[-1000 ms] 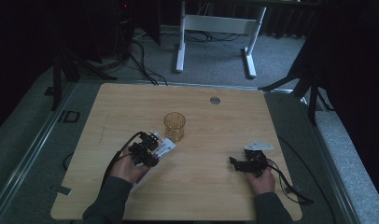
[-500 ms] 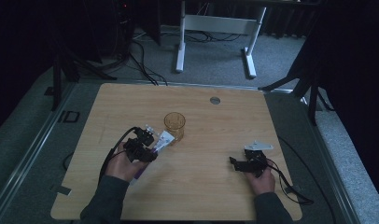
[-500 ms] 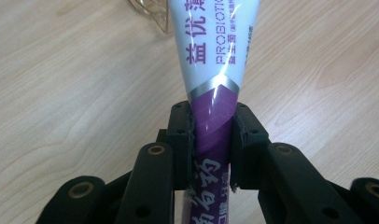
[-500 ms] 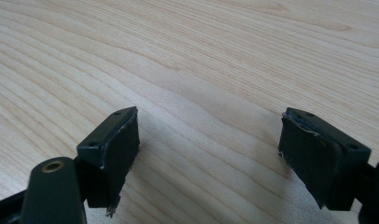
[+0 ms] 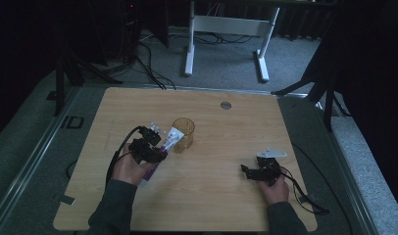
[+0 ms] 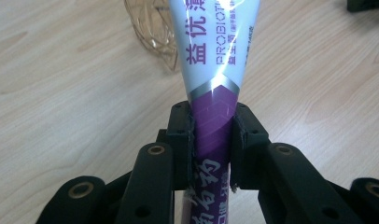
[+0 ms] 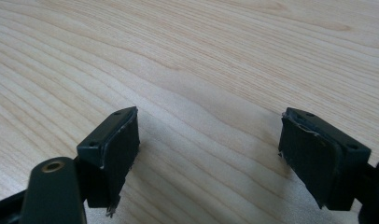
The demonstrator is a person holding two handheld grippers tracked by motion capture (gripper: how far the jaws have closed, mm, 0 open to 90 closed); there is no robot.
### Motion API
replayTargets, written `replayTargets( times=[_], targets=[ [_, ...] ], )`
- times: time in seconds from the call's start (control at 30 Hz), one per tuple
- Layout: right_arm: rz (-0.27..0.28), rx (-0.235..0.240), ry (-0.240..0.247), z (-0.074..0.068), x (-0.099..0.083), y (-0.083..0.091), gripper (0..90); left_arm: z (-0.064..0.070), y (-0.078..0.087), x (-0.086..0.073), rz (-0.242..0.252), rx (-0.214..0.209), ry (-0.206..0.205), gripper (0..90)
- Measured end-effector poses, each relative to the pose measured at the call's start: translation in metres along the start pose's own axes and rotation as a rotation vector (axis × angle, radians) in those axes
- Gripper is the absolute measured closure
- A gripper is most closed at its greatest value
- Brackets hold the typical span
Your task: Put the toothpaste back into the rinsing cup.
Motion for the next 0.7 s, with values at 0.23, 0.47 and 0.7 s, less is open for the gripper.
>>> replayTargets(
  times=[0.23, 0.47, 0.7],
  targets=[
    [0.0, 0.001, 0.002, 0.0, 0.0, 0.0, 20.2, -0.003, 0.0, 0.011, 0.057, 0.005, 0.035, 72.8],
    [0.0, 0.0, 0.0, 0.0, 0.0, 0.0, 20.2, -0.005, 0.001, 0.016, 0.078, 0.003, 0.04, 72.8],
    [0.001, 0.0, 0.001, 0.0, 0.0, 0.0, 20.2, -0.009, 0.005, 0.022, 0.108, 0.01, 0.044, 72.8]
  ],
)
Point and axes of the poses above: each handheld gripper's, and its own axes: y roughly backward along the jaws, x roughly out of its top, z roughly to its right, the point moved 9 cm from there along -y, roughly forward along the jaws, and after that the axes turned 8 degrees about z, right-handed, at the moved point
